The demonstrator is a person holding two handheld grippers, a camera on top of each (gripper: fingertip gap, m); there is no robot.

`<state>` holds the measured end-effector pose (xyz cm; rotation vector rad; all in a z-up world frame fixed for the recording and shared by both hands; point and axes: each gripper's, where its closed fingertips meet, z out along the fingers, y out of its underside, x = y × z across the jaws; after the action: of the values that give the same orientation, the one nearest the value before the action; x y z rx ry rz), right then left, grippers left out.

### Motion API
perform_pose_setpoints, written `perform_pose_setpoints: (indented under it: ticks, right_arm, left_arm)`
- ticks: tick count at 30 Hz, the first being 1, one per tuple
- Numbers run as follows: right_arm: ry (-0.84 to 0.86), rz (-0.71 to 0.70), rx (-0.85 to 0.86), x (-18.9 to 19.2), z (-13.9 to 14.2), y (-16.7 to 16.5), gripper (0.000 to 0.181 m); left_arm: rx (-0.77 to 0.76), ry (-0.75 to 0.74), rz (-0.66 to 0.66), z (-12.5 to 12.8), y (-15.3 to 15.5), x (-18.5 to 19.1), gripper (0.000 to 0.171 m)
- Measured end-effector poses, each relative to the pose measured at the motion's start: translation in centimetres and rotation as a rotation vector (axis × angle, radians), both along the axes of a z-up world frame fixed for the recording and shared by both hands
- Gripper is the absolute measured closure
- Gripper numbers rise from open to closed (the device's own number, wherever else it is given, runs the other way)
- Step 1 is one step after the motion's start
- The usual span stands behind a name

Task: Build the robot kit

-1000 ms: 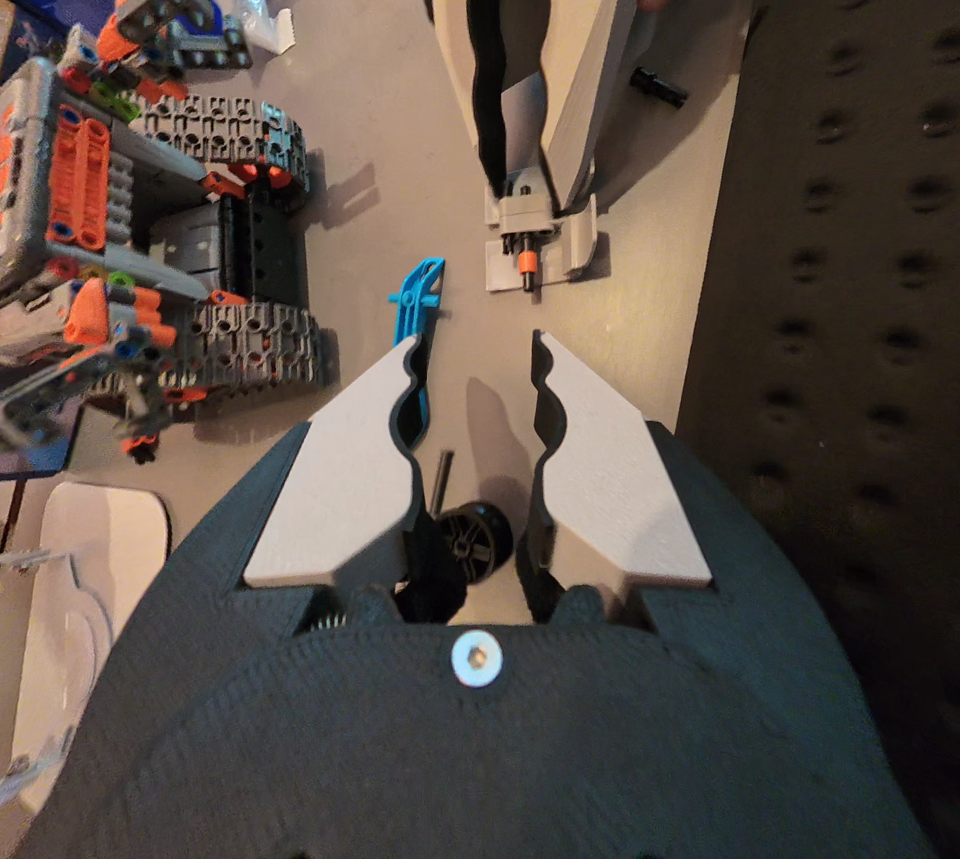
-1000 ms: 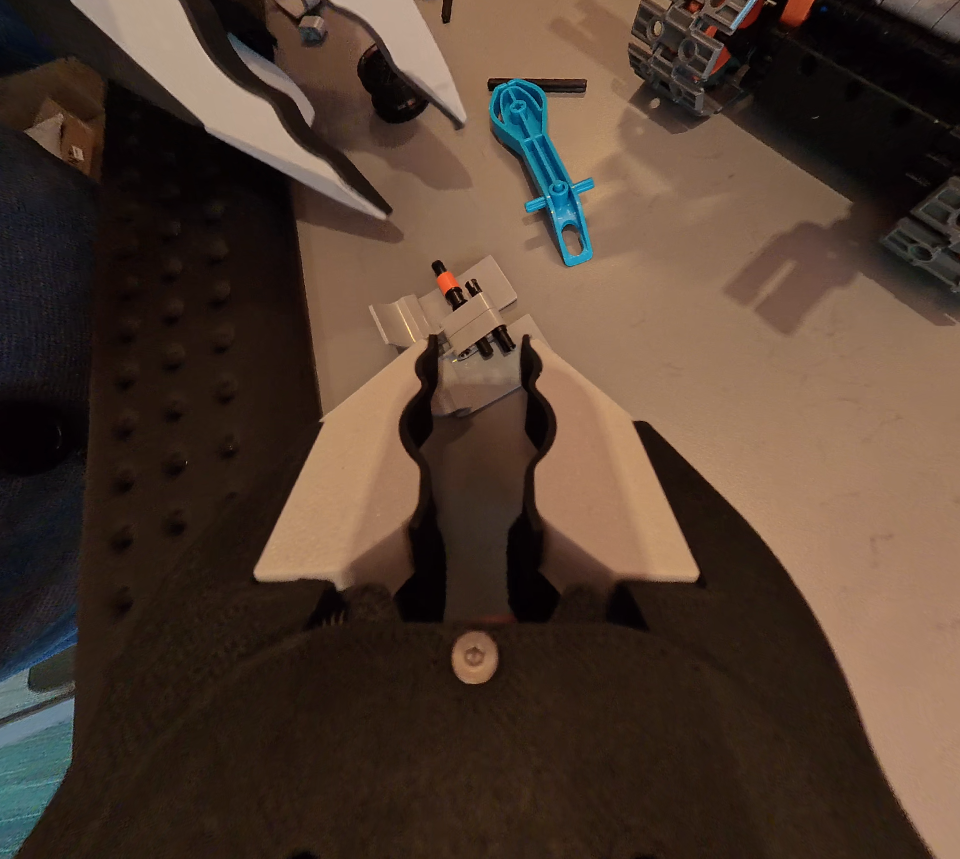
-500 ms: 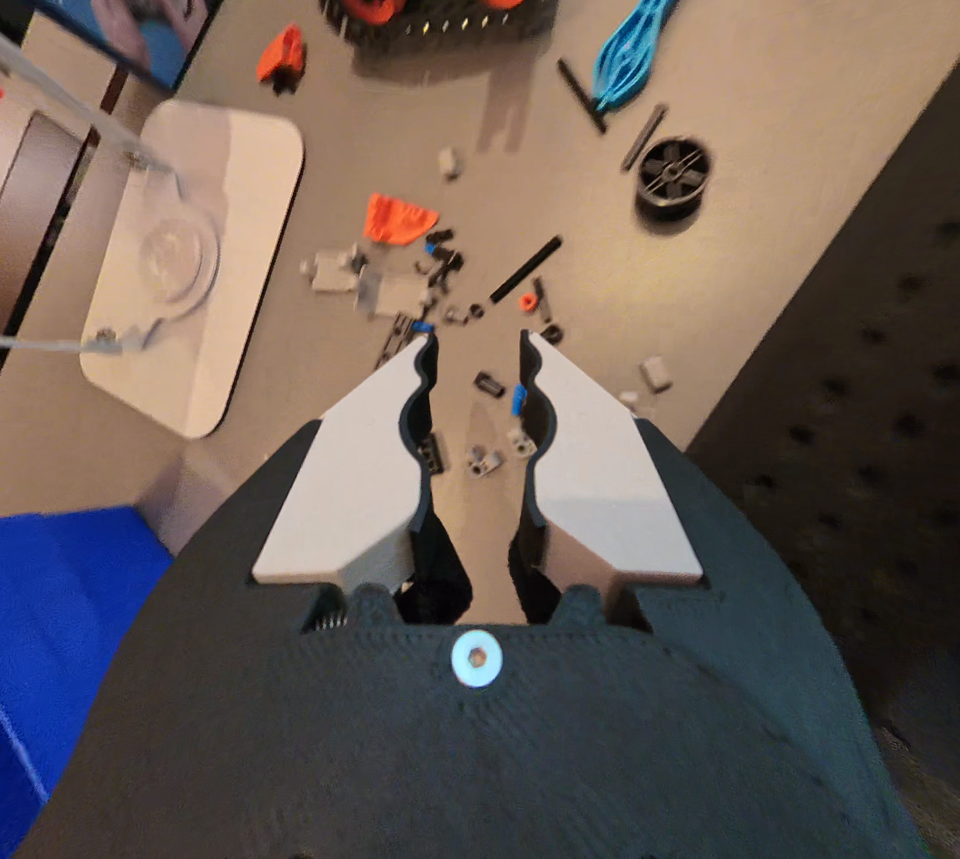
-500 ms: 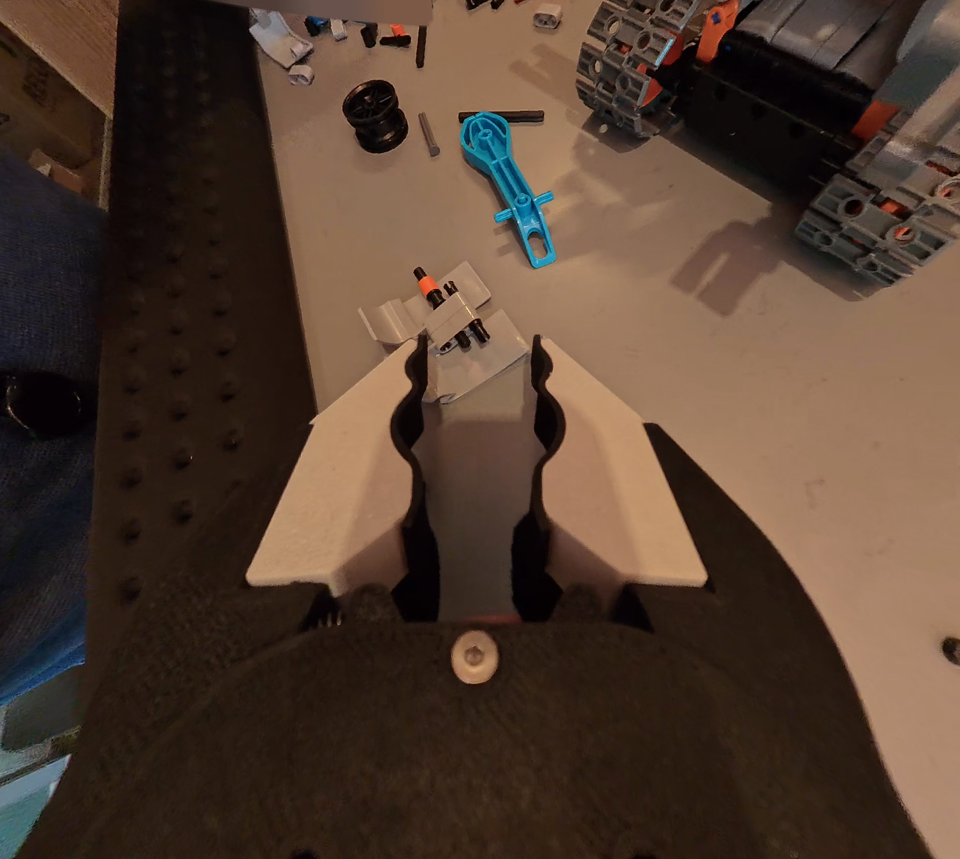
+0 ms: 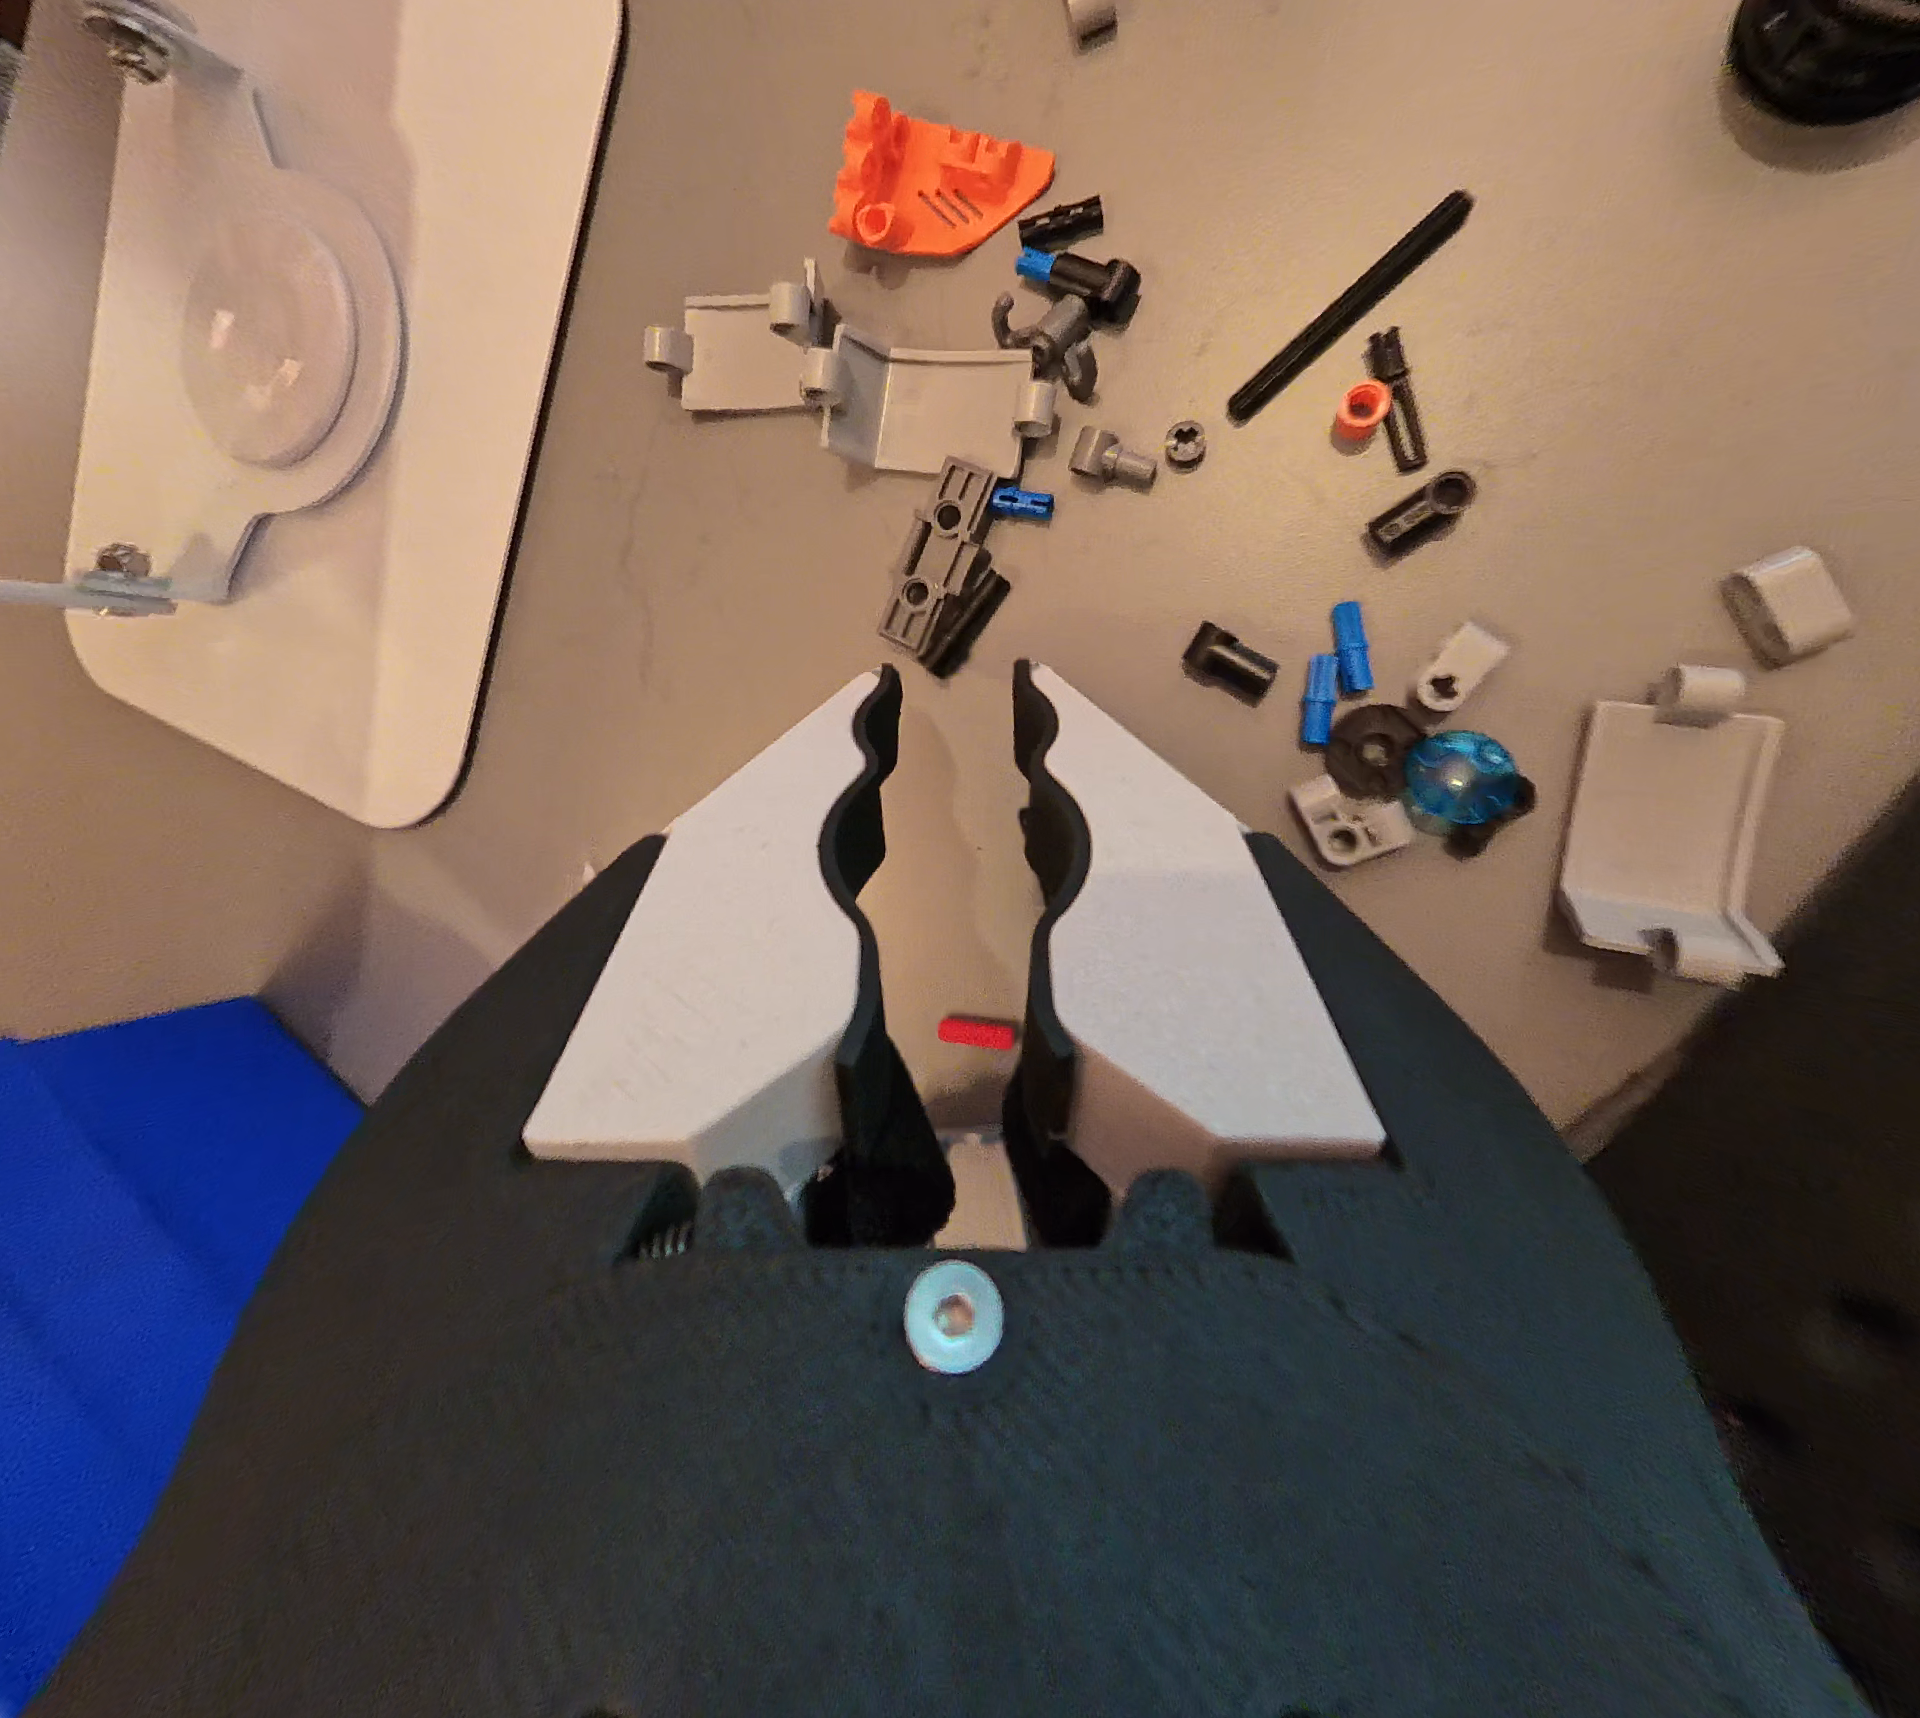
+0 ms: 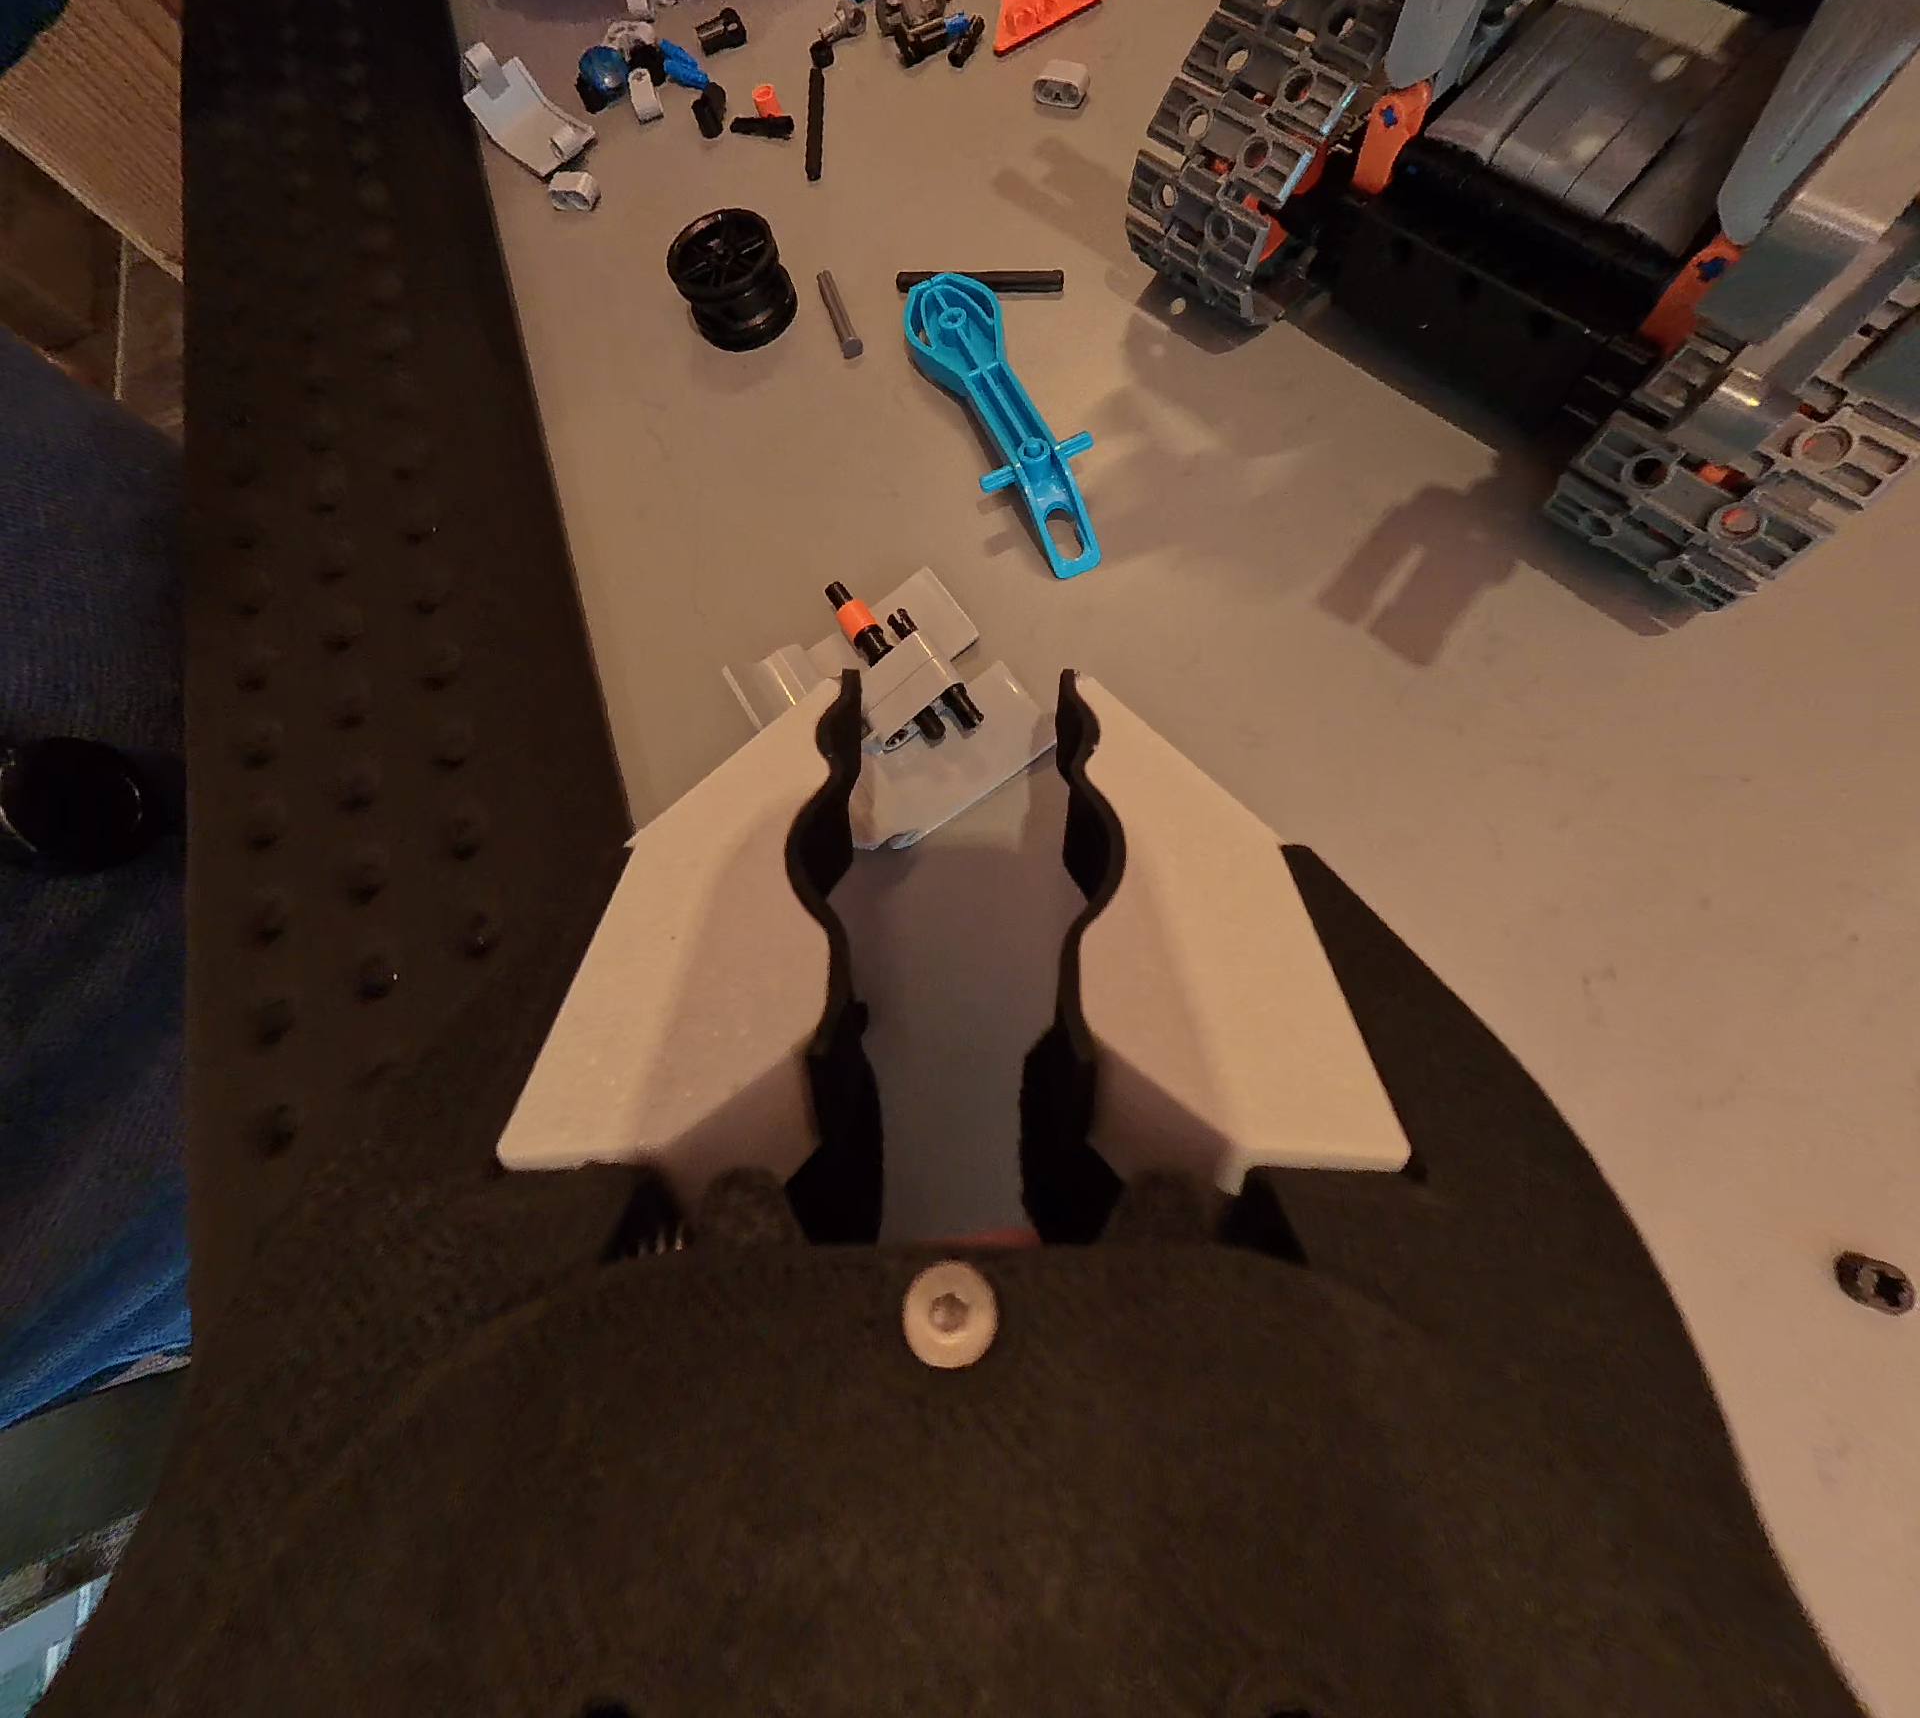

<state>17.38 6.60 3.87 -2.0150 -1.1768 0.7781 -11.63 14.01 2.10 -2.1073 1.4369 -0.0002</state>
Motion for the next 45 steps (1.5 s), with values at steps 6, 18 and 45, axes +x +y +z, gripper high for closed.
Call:
perform_pose_setpoints:
  ticks: [6, 18, 45]
  right_arm:
    - [0.001, -0.017, 0.002, 0.1, 0.2, -0.1, 0.146]
    - [0.011, -0.022, 0.042, 0.0, 1.0, -0.1, 0.147]
    - [-0.244, 0.114, 0.606, -4.2, 5.2, -1.5, 0.167]
  left_arm:
    - [-0.086, -0.056, -0.041, -1.2, 0.5, 0.8, 0.165]
    - [-0.025, -0.153, -0.007, 0.6, -0.5, 1.0, 0.167]
    - [-0.033, -0.265, -0.414, 5.3, -9.0, 23.5, 0.167]
